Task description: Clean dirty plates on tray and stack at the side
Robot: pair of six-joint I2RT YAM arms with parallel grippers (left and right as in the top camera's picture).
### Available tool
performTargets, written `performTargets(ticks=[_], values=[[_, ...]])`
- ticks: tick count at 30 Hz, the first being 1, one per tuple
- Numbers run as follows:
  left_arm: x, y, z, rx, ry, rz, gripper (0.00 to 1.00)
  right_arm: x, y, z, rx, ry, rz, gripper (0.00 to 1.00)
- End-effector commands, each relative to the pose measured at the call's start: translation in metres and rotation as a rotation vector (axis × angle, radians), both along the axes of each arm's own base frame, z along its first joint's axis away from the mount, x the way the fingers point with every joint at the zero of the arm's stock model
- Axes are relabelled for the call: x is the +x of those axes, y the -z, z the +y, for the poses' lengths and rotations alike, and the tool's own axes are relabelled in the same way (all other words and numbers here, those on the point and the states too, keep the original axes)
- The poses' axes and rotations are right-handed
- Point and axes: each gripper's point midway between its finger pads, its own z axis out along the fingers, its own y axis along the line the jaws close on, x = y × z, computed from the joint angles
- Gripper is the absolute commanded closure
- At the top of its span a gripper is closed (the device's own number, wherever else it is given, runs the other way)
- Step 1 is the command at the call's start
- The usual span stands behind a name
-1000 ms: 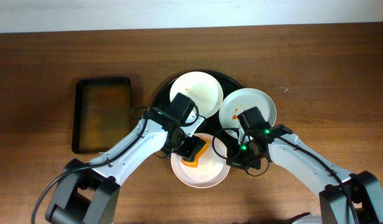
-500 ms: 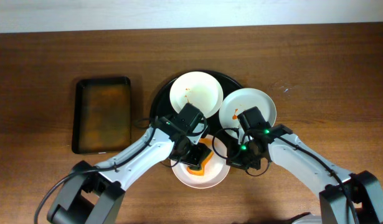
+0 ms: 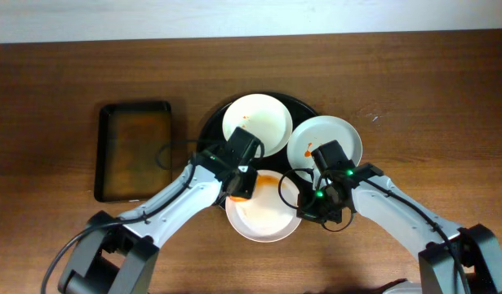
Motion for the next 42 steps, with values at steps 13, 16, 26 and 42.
performTargets(ticks=[13, 16, 26, 42], values=[[0.023, -0.081, 0.006, -0.064, -0.053, -0.174, 1.00, 0.005, -0.002, -0.011, -0.089, -0.014, -0.017, 0.96], [0.030, -0.077, 0.032, -0.052, -0.148, -0.145, 1.00, 0.022, -0.022, -0.026, -0.201, -0.056, -0.082, 0.96], [0.032, -0.076, 0.041, -0.132, -0.198, -0.086, 1.00, 0.031, -0.053, -0.037, -0.275, -0.152, -0.133, 0.96], [0.036, -0.075, 0.055, -0.090, -0.231, -0.099, 1.00, 0.091, -0.116, -0.063, -0.540, -0.126, -0.396, 0.96]])
